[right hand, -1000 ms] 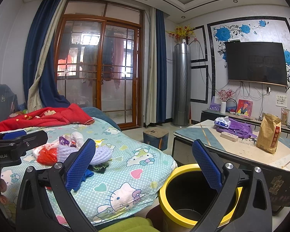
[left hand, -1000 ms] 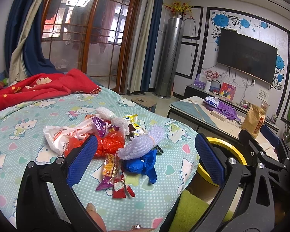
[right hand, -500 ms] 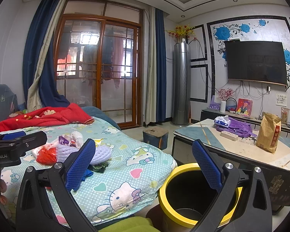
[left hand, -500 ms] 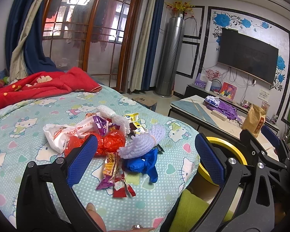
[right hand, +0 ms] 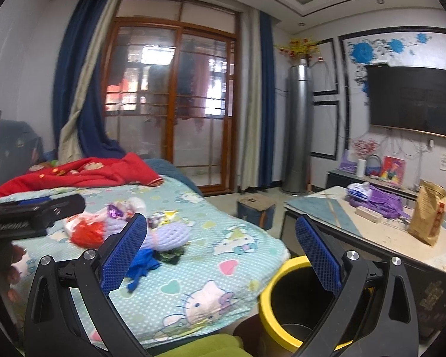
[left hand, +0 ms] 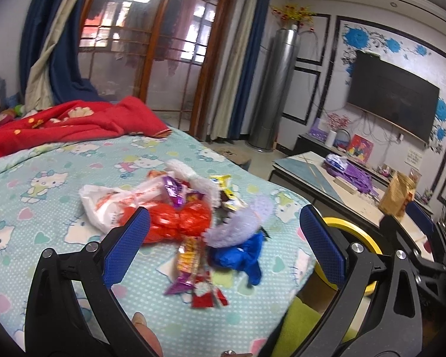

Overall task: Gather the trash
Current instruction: 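Reach the left tool to the white plastic bag while the right tool grasps the white mesh sleeve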

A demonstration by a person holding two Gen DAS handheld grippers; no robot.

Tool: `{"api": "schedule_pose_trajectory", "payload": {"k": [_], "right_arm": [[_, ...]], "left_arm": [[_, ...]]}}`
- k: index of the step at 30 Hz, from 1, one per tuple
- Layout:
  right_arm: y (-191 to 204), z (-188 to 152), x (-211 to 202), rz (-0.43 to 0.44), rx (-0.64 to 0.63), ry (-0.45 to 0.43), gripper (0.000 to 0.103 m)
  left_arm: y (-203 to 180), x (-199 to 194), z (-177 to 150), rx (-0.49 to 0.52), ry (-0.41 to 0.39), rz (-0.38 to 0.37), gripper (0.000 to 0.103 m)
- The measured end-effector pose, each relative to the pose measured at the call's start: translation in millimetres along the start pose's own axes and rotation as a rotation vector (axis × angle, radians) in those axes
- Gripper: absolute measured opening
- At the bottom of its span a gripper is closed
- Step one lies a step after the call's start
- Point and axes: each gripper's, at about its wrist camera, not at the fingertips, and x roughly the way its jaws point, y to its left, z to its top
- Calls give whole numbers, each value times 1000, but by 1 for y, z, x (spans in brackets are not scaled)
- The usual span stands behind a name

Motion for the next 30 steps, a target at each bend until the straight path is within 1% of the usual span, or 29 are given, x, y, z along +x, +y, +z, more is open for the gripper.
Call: {"api": "schedule_pose_trajectory", "payload": {"k": [3,10,14,20,25,28,30], "right_arm": [[8,4,5,51,-13,19,97],[37,11,25,187,-62,107,97],[57,12,36,247,-107,159,97],[81,15,50,292,-199,170,97],[94,11,75,306,-246,230,97],[102,8,91,305,-274,270,97],[106,5,100,302,-291,289,95]], "left_arm": [[11,-1,3,-27,-4,25,92],[42,-1,12,-87,-11,96,92],[59,-1,15,-116,-6,130,92],[85,4,16,-165,20,188,92],[114,16,16,-220,65,236,92],[132,25,17,-252,102,243,92],[146,35,19,-283,146,235,92]]}}
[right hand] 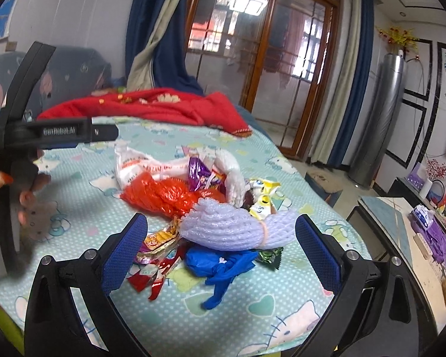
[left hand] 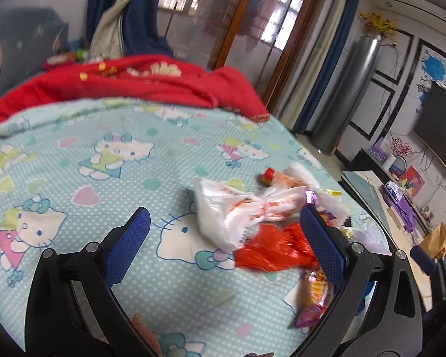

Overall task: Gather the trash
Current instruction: 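Reach the left tool to the white plastic bag while the right tool grasps the white mesh sleeve, then lift the white plastic bag with the left tool while the right tool lifts the mesh sleeve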

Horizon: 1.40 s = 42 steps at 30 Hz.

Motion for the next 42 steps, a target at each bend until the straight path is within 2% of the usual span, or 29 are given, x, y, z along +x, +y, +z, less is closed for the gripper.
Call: {"api": "schedule_pose_trajectory", "payload": {"k": [5,9,12,15,18,21,25,30,34,42], "right_arm": [[5,2,25,-4,-32,82,81],[3,0,36,23,-27,110,51],[-1,-1,33,43,-7,84,34],[-3,0,25,49,2,32,27],[-8,2,14,48,28,-22,26],[-16,3,4,48,67,-63,25],[-27,6,-2,50,115,-93,25],[-37,6,-6,57,145,-108,25],[-42,4,-11,57,160,-120,25],[-55,2,-27,72,193,-141,25]], "left_arm": [[15,32,12,-26,110,-32,92],[23,57,15,-86,167,-74,92],[26,70,14,-138,197,-114,91],[29,77,10,-177,209,-136,68],[32,80,7,-213,213,-184,52],[27,76,7,-186,201,-189,38],[23,66,9,-162,157,-182,30],[19,41,22,-126,42,-133,26],[8,17,33,-85,-37,-134,25],[-32,-6,37,19,-81,-193,25]]}}
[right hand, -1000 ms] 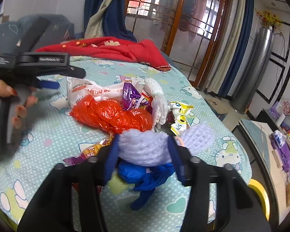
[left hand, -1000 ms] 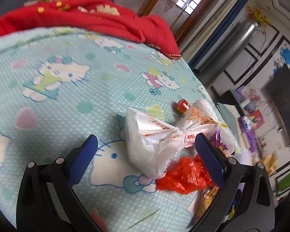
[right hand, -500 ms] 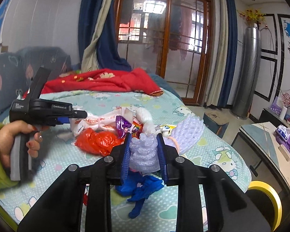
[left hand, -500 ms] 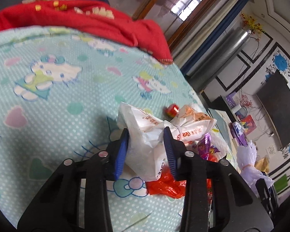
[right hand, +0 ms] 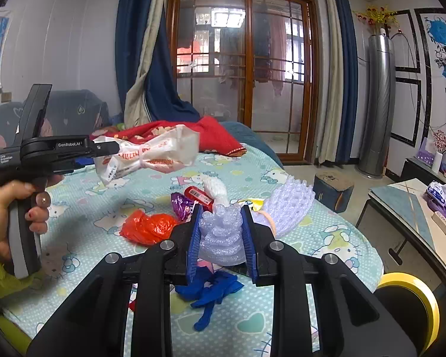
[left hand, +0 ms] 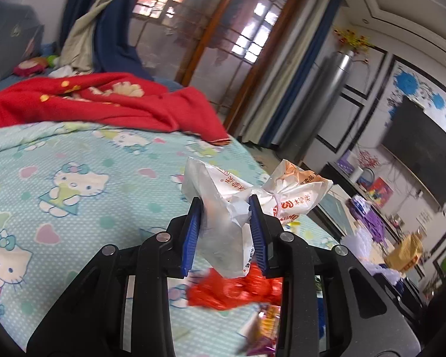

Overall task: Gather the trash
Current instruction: 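Lift the white plastic bag with the left tool while the right tool lifts the mesh sleeve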

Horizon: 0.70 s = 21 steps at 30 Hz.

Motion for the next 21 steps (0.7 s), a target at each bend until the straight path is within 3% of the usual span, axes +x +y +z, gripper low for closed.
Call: {"api": "schedule_pose_trajectory", "payload": {"k": [21], "right_arm": [[-51,-8,-54,-119,100,-6,25]], "left_arm": [[-97,18,-43,158,82,-128,25]]}}
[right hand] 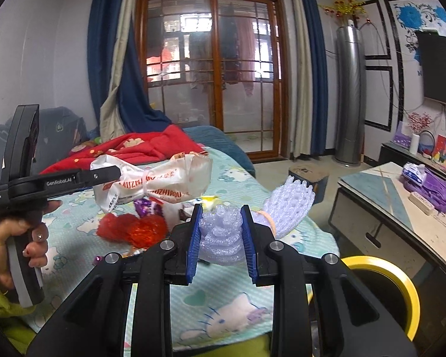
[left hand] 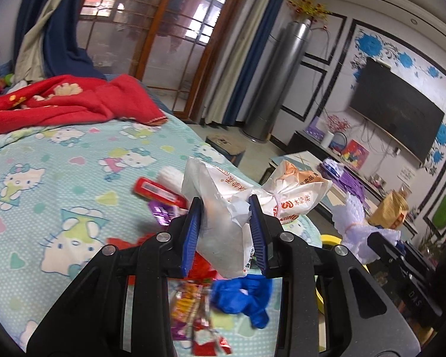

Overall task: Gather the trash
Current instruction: 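Lift the white plastic bag with the left tool while the right tool lifts the mesh sleeve, then drop the white bag and mesh sleeve into the yellow bin, opening both tools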

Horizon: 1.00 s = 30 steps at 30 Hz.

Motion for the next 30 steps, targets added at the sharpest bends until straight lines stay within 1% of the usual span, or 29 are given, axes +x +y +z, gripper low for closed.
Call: {"api": "schedule_pose_trajectory", "payload": {"k": [16,30], "right_arm": [[-58,-21,-37,-125,94,12,25],[-100,-33,-57,-202,215,28,25]], "left_arm": [[-72,30,-26,129,81,-77,25],[-115,57,-58,247,170,-114,25]]}}
